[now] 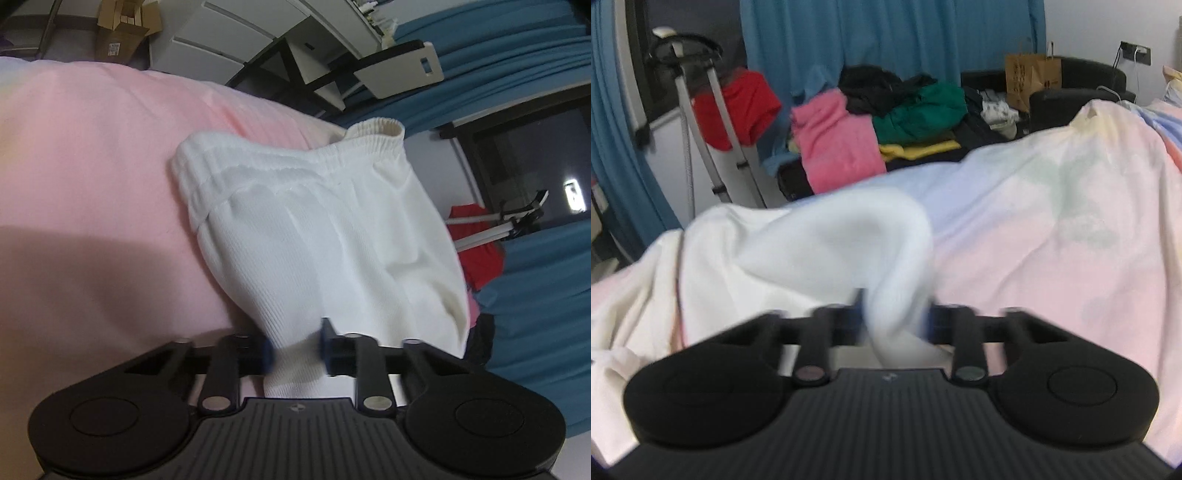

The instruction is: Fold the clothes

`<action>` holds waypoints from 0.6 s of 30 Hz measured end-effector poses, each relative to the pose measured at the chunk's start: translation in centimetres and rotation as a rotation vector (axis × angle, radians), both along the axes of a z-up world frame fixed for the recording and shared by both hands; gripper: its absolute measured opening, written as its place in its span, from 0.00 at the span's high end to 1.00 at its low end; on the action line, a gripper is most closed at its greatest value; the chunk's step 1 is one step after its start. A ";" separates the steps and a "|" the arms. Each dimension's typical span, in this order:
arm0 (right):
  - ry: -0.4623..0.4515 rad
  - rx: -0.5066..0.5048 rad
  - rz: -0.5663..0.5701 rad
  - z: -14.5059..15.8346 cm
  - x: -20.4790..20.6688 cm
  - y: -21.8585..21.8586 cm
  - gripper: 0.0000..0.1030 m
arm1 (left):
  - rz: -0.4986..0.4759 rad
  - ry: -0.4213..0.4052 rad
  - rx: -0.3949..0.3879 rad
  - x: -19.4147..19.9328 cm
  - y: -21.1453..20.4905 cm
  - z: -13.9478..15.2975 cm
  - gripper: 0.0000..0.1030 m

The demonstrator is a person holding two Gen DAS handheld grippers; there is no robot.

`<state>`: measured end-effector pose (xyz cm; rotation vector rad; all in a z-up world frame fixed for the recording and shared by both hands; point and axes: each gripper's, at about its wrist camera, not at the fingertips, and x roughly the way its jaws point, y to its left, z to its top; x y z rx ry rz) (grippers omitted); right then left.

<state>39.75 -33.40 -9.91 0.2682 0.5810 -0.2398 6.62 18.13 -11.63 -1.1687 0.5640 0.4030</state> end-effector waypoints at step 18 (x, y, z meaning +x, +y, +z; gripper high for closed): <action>-0.149 0.424 -0.284 4.6 -23.9 -9.2 0.89 | -0.032 -0.110 0.007 -5.1 6.1 5.7 0.89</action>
